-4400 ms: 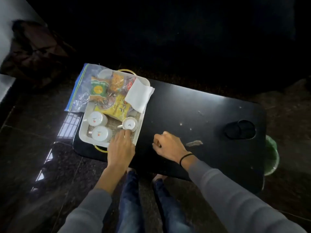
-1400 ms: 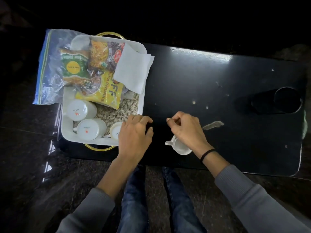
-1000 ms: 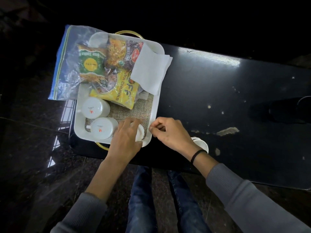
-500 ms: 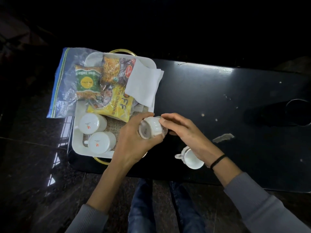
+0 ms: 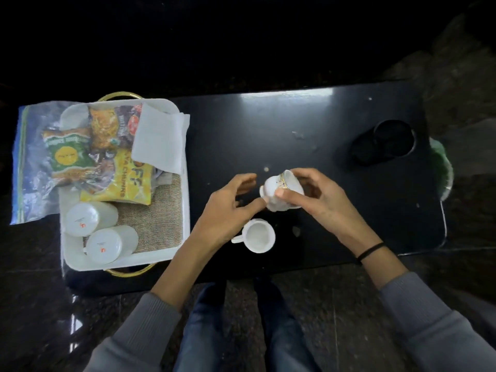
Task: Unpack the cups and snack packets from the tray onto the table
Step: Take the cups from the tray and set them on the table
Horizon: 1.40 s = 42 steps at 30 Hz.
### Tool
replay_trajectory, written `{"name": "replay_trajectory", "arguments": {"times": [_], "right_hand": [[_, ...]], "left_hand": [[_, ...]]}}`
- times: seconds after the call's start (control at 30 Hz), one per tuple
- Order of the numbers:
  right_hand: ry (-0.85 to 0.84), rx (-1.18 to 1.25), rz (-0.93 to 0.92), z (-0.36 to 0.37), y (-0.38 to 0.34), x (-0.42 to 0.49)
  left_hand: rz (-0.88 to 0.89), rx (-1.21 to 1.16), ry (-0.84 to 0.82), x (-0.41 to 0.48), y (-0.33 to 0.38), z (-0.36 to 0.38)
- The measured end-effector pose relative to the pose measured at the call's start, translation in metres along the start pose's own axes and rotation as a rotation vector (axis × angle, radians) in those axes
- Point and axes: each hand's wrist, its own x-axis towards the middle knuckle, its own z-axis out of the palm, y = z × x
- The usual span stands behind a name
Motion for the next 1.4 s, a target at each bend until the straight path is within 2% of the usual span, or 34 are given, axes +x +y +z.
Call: {"name": "replay_trajectory", "arguments": {"times": [0.07, 0.13, 0.27, 0.4, 0.67, 1.03, 1.2, 1.4], "right_hand": [[0.066, -0.201, -0.021, -0.014, 0.015, -0.011], [0.083, -0.394, -0.06, -0.023, 0.031, -0.021], [0.053, -0.699, -0.16, -0.027, 0.059, -0.036], [0.047, -0.804, -0.207, -0.022, 0.078, -0.048], [0.086, -0.891, -0.278, -0.013, 0.088, -0.052], [0.046, -0.967, -0.208, -0.009, 0.089, -0.05], [0.0, -1.023, -0.21, -0.009, 0.07, -0.044], [-0.036, -1.001, -0.338, 0.012, 0.027, -0.031]], "left_hand": [[0.008, 0.308, -0.021, -0.002, -0.002, 0.007], [0.013, 0.512, -0.068, -0.008, -0.007, 0.013], [0.053, 0.68, -0.137, -0.024, -0.019, 0.027], [0.141, 0.852, -0.165, -0.034, -0.03, 0.04], [0.165, 0.771, -0.108, -0.035, -0.038, 0.049], [0.18, 0.75, -0.086, -0.034, -0.042, 0.052], [0.195, 0.718, -0.09, -0.034, -0.04, 0.051], [0.227, 0.644, 0.019, -0.039, -0.032, 0.036]]}}
